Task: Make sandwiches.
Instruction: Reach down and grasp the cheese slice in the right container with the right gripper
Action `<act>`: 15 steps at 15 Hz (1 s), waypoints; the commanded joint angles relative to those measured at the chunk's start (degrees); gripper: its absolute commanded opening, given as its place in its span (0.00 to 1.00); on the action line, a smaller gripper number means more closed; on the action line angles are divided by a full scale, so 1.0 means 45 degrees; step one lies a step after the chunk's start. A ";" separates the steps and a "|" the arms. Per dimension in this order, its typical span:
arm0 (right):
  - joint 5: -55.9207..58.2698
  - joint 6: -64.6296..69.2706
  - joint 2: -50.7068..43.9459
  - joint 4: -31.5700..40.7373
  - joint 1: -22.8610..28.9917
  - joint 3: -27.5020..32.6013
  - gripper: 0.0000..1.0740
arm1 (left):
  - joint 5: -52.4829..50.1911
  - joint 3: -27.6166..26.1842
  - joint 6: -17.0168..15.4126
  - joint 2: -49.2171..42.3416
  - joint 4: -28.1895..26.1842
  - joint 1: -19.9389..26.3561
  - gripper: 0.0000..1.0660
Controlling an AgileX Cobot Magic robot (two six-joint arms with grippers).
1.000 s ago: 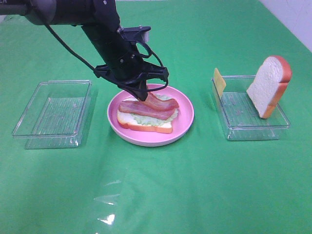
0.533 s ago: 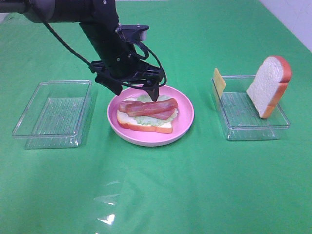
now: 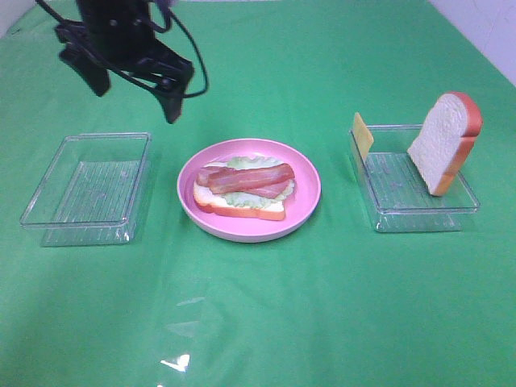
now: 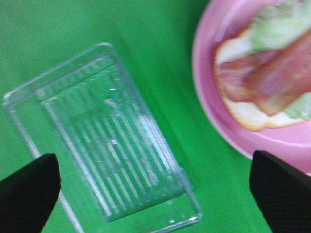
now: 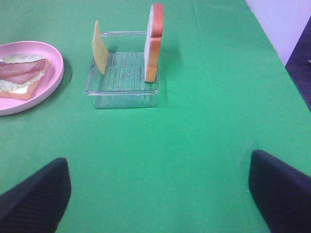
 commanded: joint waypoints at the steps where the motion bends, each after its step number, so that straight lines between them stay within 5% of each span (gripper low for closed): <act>1: -0.0089 0.0000 -0.0267 0.0013 -0.0089 0.0038 0.89 | 0.1146 0.0000 0.0357 -0.0229 -0.0649 0.2305 0.94; 6: -0.0089 0.0000 -0.0267 0.0013 -0.0089 0.0038 0.89 | 0.1133 0.0446 0.1502 -0.0216 -0.1897 0.5169 0.93; 12: -0.0089 0.0000 -0.0267 0.0013 -0.0089 0.0038 0.89 | 0.1146 0.0853 0.1757 -0.0611 -0.1999 0.5831 0.91; 14: -0.0089 0.0000 -0.0267 0.0013 -0.0089 0.0038 0.89 | 0.1146 0.2648 0.1935 -0.1872 -0.2063 0.5793 0.91; 15: -0.0089 0.0000 -0.0267 0.0013 -0.0089 0.0038 0.89 | 0.1146 0.5590 0.2355 -0.3845 -0.2037 0.5793 0.91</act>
